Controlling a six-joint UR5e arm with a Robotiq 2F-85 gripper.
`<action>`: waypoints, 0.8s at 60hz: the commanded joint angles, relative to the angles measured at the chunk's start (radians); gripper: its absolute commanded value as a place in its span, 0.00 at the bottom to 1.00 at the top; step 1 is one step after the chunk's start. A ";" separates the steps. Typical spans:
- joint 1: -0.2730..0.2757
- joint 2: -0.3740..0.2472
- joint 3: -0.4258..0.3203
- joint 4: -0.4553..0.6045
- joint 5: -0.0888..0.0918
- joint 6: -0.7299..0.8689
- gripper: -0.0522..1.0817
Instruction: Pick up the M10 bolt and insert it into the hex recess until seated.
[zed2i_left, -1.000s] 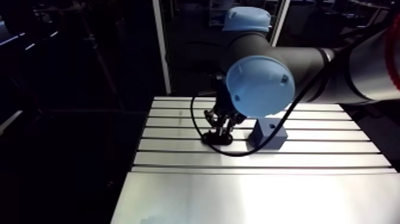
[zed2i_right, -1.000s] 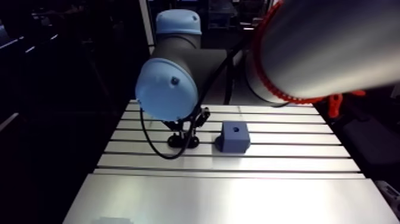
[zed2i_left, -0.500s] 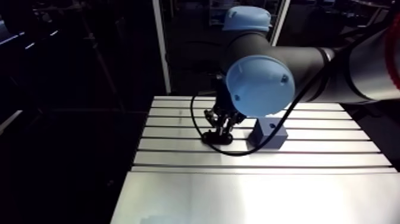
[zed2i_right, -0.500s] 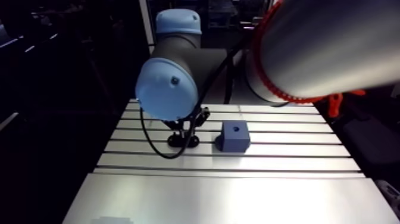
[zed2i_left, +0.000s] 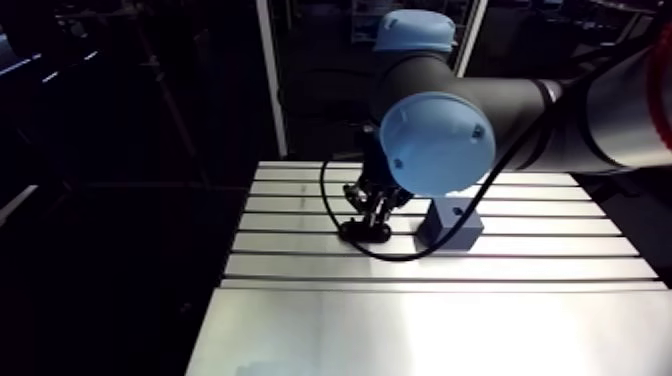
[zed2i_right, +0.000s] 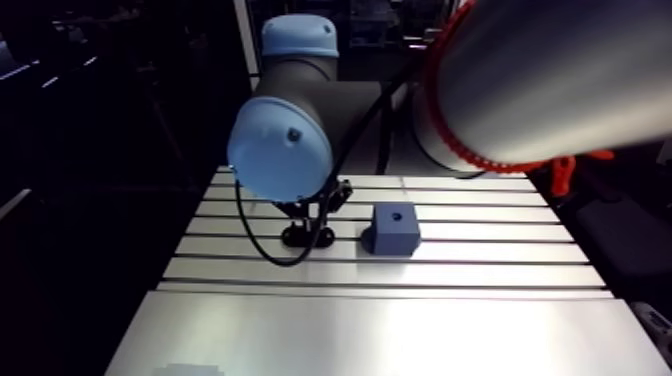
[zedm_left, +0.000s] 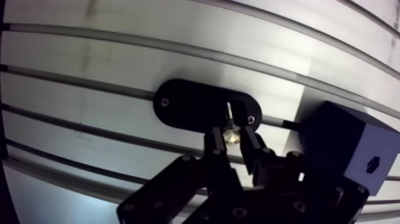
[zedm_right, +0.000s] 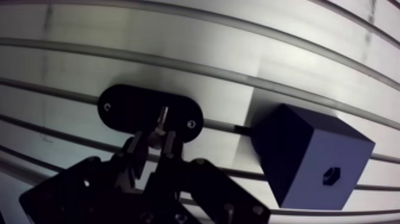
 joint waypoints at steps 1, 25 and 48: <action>0.000 -0.001 -0.001 0.000 -0.001 -0.001 0.67; 0.000 -0.002 0.001 0.000 0.001 0.000 0.68; 0.000 -0.022 -0.008 0.003 -0.001 -0.001 0.70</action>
